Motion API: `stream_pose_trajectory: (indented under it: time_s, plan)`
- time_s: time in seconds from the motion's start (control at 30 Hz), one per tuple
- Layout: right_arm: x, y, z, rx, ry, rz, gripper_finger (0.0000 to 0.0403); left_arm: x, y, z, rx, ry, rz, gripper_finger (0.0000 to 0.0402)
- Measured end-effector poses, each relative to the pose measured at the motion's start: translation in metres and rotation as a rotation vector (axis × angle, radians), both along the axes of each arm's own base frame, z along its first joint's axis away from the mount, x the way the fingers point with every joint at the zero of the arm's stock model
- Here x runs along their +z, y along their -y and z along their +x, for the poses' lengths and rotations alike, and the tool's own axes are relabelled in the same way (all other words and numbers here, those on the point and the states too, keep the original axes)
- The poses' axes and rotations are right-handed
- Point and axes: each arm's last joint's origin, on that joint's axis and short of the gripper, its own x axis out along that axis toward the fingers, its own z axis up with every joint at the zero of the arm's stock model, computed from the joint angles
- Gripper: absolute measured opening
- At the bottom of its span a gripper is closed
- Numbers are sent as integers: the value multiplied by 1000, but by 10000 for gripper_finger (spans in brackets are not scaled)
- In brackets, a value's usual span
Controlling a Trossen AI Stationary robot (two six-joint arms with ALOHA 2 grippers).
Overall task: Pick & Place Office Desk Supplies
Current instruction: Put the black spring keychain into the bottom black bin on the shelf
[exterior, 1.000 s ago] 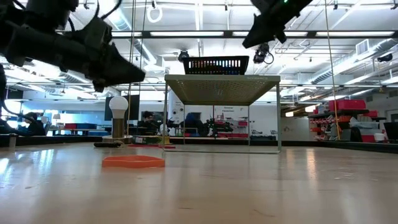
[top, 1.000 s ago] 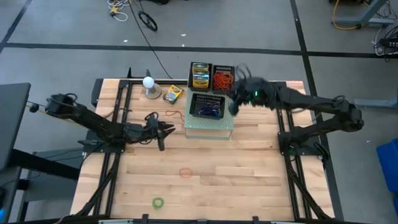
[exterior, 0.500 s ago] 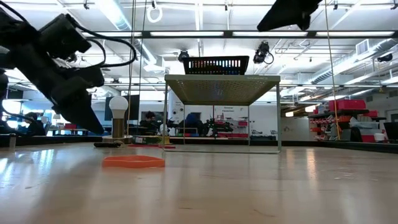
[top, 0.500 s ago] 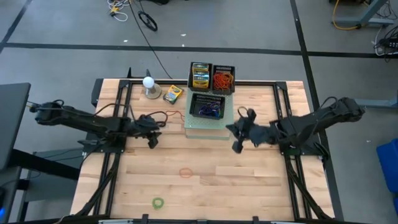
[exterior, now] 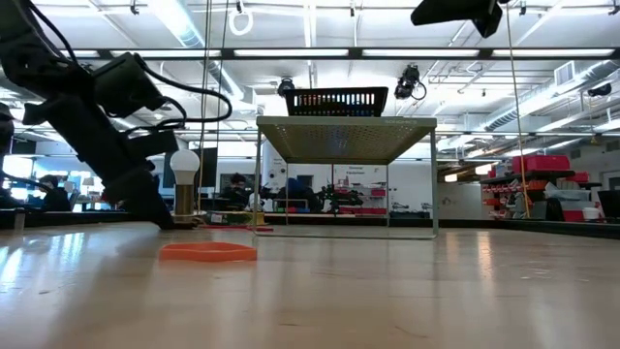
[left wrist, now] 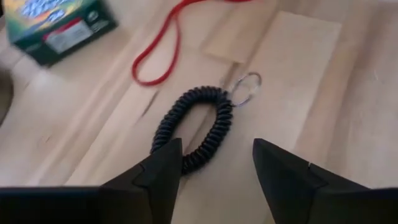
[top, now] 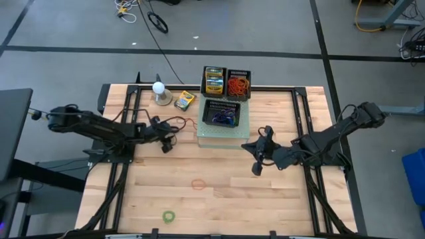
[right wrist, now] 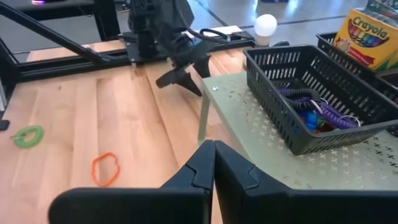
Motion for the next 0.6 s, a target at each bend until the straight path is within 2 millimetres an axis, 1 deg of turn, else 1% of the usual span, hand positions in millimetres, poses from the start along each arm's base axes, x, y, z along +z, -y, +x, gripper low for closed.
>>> stream_pose_trajectory:
  time_s: [0.13, 0.27, 0.37, 0.47, 0.53, 0.6]
  plan:
    - [0, -2, -1, 5, 2, 5, 15, 6, 2, 7, -61, -45, 32, 194]
    - [0, -1, -1, 2, 4, 11, 16, 14, -2, 13, -50, -41, 38, 199]
    - [0, -1, -1, 6, 1, 3, 16, 12, -6, 12, -62, -68, 19, 209]
    - [0, -1, -1, 7, 0, 1, 16, 7, -10, 11, -85, -111, 2, 210]
    - [0, -1, 0, 7, -1, 0, 16, 4, -12, 12, -91, -133, 3, 199]
    - [0, -1, 0, 7, 0, 0, 16, 2, -14, 12, -100, -140, -18, 176]
